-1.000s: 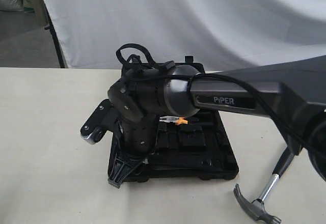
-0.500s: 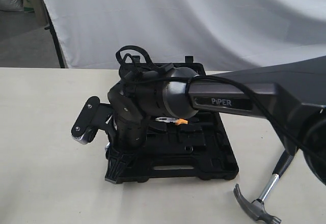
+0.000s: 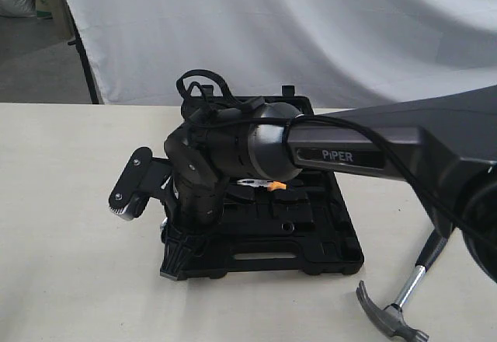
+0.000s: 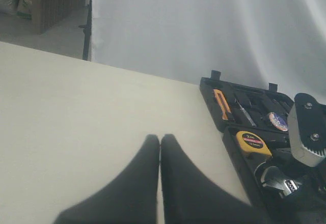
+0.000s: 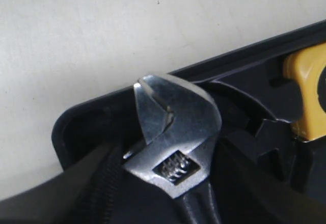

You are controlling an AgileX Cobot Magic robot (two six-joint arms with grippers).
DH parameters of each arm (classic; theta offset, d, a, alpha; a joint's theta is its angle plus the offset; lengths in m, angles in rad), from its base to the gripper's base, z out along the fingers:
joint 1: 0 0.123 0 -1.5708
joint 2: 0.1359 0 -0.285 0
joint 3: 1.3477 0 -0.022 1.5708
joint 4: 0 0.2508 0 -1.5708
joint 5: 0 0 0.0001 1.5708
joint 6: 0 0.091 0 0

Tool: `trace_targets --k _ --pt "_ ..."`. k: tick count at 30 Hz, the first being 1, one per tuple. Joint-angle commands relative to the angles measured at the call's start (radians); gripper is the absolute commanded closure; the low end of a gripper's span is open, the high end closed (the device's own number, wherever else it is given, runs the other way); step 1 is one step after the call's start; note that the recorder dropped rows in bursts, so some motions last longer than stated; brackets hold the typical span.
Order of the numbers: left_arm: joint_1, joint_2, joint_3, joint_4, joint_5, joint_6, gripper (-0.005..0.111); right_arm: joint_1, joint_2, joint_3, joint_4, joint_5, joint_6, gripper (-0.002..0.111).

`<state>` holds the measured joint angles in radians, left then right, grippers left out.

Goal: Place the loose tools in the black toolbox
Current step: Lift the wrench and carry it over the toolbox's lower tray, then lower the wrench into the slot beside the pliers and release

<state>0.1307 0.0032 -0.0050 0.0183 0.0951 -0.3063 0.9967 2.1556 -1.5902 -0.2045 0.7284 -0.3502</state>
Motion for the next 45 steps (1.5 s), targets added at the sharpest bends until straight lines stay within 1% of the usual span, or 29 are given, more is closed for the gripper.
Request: trace_targets --k 1,6,9,18,25,30,32,40,45 --pt "0.025 -0.003 -0.003 0.004 -0.007 -0.005 0.106 -0.004 -0.009 -0.007 -0.043 -0.004 0.0 0.108" --pt "0.025 -0.003 -0.003 0.004 -0.007 -0.005 0.106 -0.018 -0.036 -0.007 -0.11 0.08 0.006 0.108" --pt "0.025 -0.003 -0.003 0.004 -0.007 -0.005 0.106 -0.045 -0.047 -0.007 -0.116 0.084 0.006 0.108" --pt "0.025 -0.003 -0.003 0.004 -0.007 -0.005 0.106 -0.163 -0.048 -0.007 -0.116 -0.051 0.006 0.108" --pt "0.025 -0.003 -0.003 0.004 -0.007 -0.005 0.106 -0.213 -0.046 -0.007 -0.114 -0.114 -0.03 0.108" --pt "0.025 -0.003 -0.003 0.004 -0.007 -0.005 0.106 -0.221 -0.045 -0.007 -0.111 -0.152 -0.038 0.108" --pt "0.025 -0.003 -0.003 0.004 -0.007 -0.005 0.106 -0.221 -0.036 -0.007 -0.111 -0.151 -0.078 0.108" --pt "0.025 -0.003 -0.003 0.004 -0.007 -0.005 0.106 -0.211 0.01 -0.007 -0.063 -0.071 -0.088 0.108" --pt "0.025 -0.003 -0.003 0.004 -0.007 -0.005 0.106 -0.204 0.013 -0.007 -0.056 -0.073 -0.067 0.108"
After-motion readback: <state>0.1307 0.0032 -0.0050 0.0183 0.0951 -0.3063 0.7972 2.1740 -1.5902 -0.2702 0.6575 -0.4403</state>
